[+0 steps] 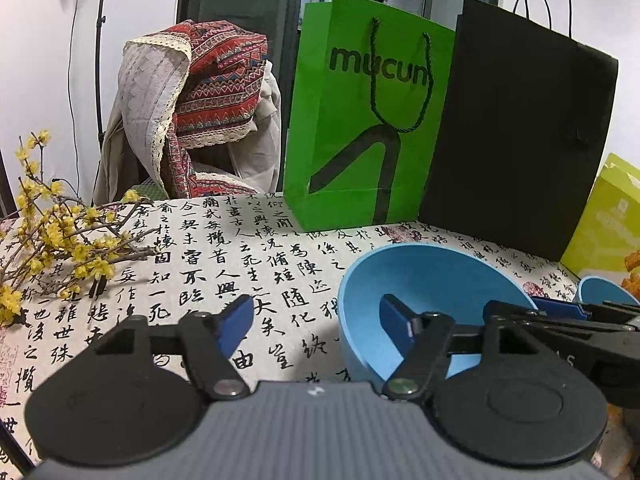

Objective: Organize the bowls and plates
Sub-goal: 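Lower both open grippers onto the rim of one blue bowl, then close both grippers on the blue bowl rim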

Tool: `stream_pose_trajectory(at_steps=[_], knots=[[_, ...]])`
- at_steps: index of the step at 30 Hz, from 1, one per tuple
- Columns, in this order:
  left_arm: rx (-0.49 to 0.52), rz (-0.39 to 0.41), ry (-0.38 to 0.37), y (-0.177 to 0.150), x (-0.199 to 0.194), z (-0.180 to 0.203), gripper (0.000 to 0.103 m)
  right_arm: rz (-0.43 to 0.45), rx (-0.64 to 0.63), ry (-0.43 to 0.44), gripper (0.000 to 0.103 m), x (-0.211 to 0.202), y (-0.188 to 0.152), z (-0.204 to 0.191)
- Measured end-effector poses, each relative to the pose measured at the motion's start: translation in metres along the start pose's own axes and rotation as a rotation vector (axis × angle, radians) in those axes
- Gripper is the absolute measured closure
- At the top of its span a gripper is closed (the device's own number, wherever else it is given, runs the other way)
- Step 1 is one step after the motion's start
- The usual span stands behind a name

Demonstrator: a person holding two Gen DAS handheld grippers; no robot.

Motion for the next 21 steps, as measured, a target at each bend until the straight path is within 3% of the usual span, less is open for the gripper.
stream_pose_trajectory(at_steps=[9, 21], knots=[[0.017, -0.004, -0.011, -0.003, 0.003, 0.003, 0.048, -0.017, 0.008, -0.003, 0.069, 0.007, -0.002, 0.002], [0.042, -0.003, 0.001, -0.005, 0.003, 0.007, 0.048, -0.027, 0.025, 0.0, 0.074, 0.013, -0.004, 0.004]])
Point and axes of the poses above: each gripper's, at about its wrist camera, not at the fingertips, and x roughly the way its jaws point, z to its right, y to its top, the point moved 6 cm from there along x, roughly the way its jaws point, and after that the axes turned 11 degrees about -z, right-handed, at the moved point
